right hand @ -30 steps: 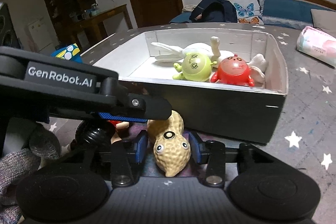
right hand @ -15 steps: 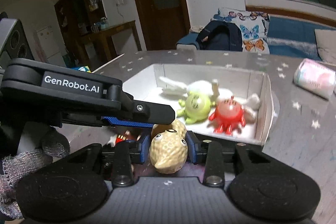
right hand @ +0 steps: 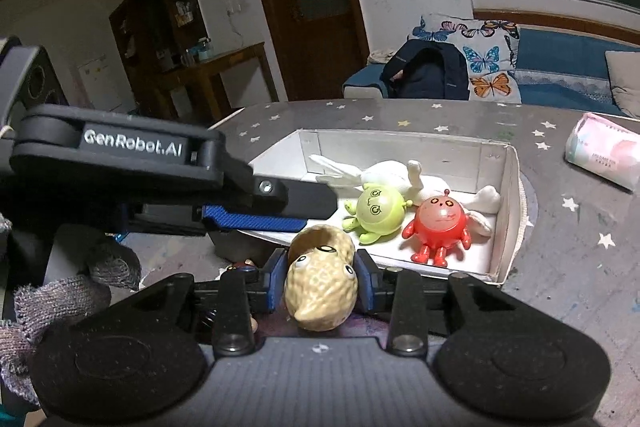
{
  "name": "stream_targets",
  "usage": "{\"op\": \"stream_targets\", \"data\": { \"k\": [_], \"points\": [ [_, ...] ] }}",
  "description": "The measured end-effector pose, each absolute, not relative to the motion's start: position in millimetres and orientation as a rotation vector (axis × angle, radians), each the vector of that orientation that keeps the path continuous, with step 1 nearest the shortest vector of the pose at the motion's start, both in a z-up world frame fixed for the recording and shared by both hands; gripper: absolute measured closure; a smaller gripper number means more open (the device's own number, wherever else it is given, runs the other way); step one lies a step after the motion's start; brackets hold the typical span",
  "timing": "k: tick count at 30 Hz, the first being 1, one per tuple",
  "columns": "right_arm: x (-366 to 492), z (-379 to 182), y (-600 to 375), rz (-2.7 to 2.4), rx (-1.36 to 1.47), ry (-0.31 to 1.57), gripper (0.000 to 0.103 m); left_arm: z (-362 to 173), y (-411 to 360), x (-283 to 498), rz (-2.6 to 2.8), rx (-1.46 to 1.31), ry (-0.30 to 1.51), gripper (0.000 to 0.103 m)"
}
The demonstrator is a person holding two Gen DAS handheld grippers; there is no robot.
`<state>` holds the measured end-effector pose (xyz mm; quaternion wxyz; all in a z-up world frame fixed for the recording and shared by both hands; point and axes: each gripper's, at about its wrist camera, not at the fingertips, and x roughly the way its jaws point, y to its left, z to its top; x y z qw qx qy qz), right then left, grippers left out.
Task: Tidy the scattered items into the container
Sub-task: 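Lift the peanut toy with the left gripper into the box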
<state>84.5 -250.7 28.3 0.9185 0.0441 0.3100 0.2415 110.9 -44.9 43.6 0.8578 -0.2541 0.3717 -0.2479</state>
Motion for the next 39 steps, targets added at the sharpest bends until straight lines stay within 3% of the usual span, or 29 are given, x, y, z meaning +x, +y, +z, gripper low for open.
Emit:
{"op": "stream_targets", "data": {
  "k": [12, 26, 39],
  "points": [
    [100.9, 49.2, -249.5, 0.500, 0.035, 0.566, 0.067, 51.1, -37.3, 123.6, -0.530, -0.577, 0.763, 0.068],
    [174.3, 17.9, -244.0, 0.526, -0.077, 0.709, 0.067, 13.7, -49.0, 188.5, -0.495, -0.649, 0.881, 0.069],
    [191.9, -10.0, -242.6, 0.606, -0.160, 0.798, 0.067, -4.6, -58.2, 197.7, -0.453, -0.613, 0.915, 0.070]
  ]
}}
